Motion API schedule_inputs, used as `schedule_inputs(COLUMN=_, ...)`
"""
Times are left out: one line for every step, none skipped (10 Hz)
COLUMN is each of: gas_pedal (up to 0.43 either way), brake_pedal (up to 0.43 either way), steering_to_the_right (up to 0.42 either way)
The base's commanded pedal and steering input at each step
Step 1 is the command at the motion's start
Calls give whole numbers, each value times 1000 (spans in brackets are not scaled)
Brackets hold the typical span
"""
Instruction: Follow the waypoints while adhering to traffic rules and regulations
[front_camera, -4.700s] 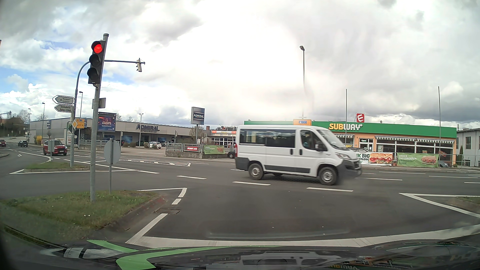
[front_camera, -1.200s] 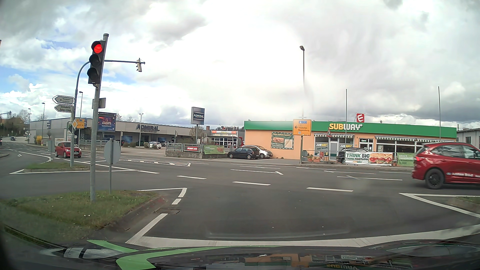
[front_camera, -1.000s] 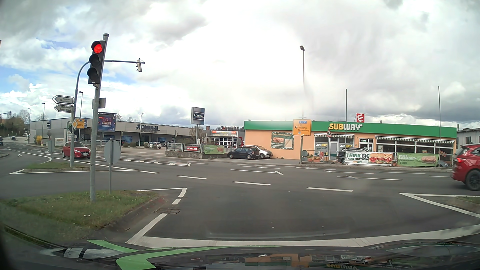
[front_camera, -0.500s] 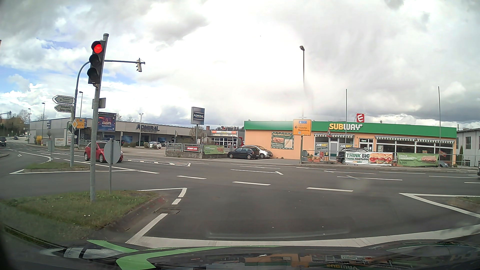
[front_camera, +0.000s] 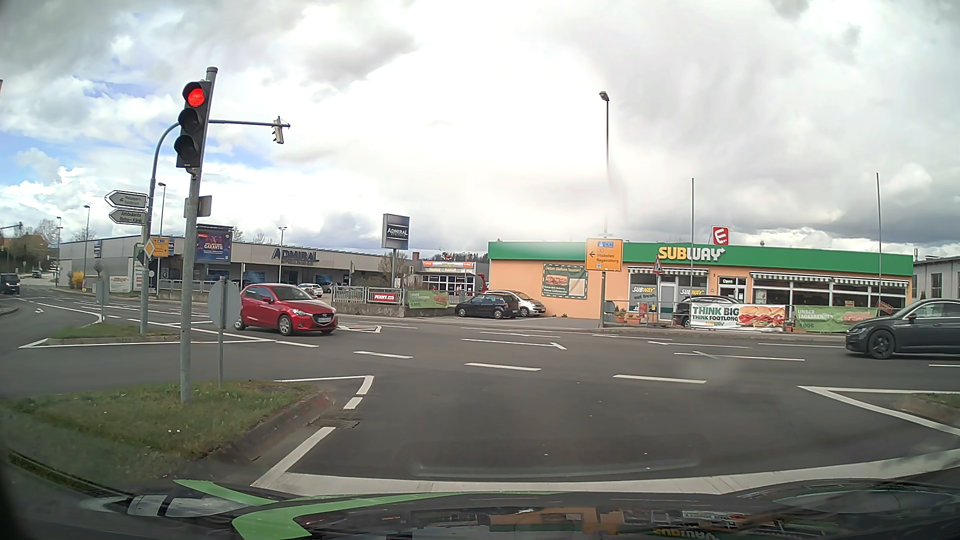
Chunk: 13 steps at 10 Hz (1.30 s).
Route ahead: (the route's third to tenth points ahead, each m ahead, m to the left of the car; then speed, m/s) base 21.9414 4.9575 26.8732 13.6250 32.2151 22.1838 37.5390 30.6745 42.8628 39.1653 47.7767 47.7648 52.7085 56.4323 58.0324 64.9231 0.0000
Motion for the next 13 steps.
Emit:
schedule_inputs(gas_pedal=0, brake_pedal=311, steering_to_the_right=12)
schedule_inputs(gas_pedal=0, brake_pedal=311, steering_to_the_right=12)
schedule_inputs(gas_pedal=0, brake_pedal=311, steering_to_the_right=12)
schedule_inputs(gas_pedal=0, brake_pedal=311, steering_to_the_right=12)
schedule_inputs(gas_pedal=0, brake_pedal=311, steering_to_the_right=12)
schedule_inputs(gas_pedal=0, brake_pedal=311, steering_to_the_right=12)
schedule_inputs(gas_pedal=0, brake_pedal=311, steering_to_the_right=12)
schedule_inputs(gas_pedal=0, brake_pedal=311, steering_to_the_right=12)
schedule_inputs(gas_pedal=0, brake_pedal=311, steering_to_the_right=12)
schedule_inputs(gas_pedal=0, brake_pedal=311, steering_to_the_right=12)
schedule_inputs(gas_pedal=0, brake_pedal=311, steering_to_the_right=12)
schedule_inputs(gas_pedal=0, brake_pedal=311, steering_to_the_right=12)
schedule_inputs(gas_pedal=0, brake_pedal=311, steering_to_the_right=12)
